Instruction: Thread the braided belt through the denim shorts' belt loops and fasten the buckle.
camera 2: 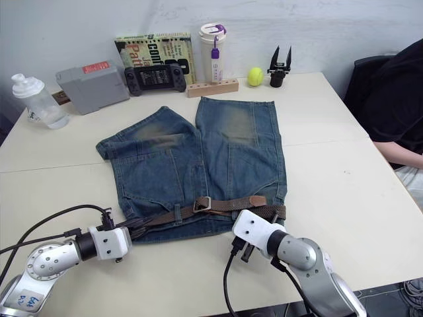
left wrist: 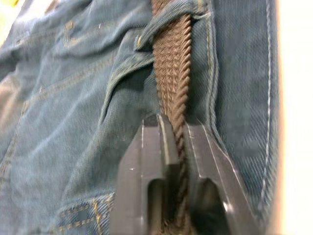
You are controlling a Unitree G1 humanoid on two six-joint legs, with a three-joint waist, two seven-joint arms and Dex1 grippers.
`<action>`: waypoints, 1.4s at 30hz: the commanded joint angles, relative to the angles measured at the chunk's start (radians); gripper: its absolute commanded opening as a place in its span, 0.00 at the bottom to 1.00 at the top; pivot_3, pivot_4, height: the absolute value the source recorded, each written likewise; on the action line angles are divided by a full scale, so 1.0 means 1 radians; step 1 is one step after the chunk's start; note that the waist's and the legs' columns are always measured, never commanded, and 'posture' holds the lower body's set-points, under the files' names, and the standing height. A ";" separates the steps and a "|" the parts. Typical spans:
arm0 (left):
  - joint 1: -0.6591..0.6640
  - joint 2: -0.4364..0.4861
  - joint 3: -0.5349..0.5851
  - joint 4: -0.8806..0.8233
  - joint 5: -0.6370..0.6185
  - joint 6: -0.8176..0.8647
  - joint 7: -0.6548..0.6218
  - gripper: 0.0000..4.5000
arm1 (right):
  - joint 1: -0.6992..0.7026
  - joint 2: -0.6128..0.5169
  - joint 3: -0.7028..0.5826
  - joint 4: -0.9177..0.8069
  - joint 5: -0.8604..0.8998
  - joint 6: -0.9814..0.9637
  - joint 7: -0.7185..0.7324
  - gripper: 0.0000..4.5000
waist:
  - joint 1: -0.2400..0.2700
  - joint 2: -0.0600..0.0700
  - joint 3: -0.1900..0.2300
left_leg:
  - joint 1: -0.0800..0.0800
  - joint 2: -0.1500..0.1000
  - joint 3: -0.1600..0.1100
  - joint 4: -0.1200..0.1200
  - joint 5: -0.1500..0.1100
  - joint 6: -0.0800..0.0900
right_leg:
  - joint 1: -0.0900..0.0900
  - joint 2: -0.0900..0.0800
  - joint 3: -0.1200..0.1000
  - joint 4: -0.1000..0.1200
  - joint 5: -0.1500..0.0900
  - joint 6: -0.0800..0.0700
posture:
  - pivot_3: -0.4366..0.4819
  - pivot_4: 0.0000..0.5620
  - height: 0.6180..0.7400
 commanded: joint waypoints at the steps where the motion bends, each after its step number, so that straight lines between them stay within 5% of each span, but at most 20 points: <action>1: 0.019 -0.005 0.061 0.058 0.011 0.016 0.055 0.01 | 0.026 -0.009 0.031 0.029 0.016 0.018 0.010 0.00 | 0.000 0.000 0.000 | 0.000 0.000 0.000 0.000 0.000 0.000 | 0.000 0.000 0.000 0.000 0.000 0.000 | 0.48 0.27 0.71; 12: 0.089 0.007 0.126 0.338 0.031 -0.117 0.199 0.01 | 0.043 -0.028 -0.011 0.058 0.010 0.050 -0.043 0.00 | -0.002 0.006 -0.003 | 0.001 0.006 0.001 -0.004 -0.001 -0.001 | 0.001 0.000 0.000 0.001 -0.003 -0.005 | 0.48 0.27 0.71; 18: 0.123 -0.022 0.135 0.420 -0.040 -0.023 0.210 0.01 | 0.032 -0.024 -0.029 0.065 0.011 0.082 -0.069 0.00 | -0.005 0.014 -0.007 | 0.003 0.007 0.003 -0.004 -0.001 -0.002 | 0.001 0.001 0.000 0.005 -0.007 -0.008 | 0.48 0.27 0.71; 26: 0.151 -0.032 0.108 0.412 -0.052 0.055 0.226 0.01 | 0.024 -0.019 -0.018 0.056 0.016 0.095 -0.087 0.00 | -0.008 0.023 -0.013 | 0.007 0.007 0.003 -0.004 -0.002 -0.003 | 0.001 0.003 0.001 0.010 -0.010 -0.003 | 0.48 0.27 0.71; 37: 0.192 -0.056 0.053 0.267 0.021 -0.115 0.265 0.01 | 0.003 0.005 0.055 0.017 0.027 0.107 -0.083 0.00 | -0.016 0.027 -0.016 | 0.009 0.008 0.002 -0.005 -0.007 -0.011 | 0.001 0.003 0.004 0.012 -0.016 -0.002 | 0.48 0.27 0.71; 42: 0.179 -0.059 0.040 0.227 0.061 -0.091 0.284 0.41 | 0.000 0.004 0.067 0.019 0.029 0.114 -0.091 0.00 | -0.013 0.020 -0.018 | 0.009 0.008 0.001 -0.004 -0.008 -0.011 | 0.001 0.002 0.003 0.012 -0.017 -0.002 | 0.48 0.27 0.71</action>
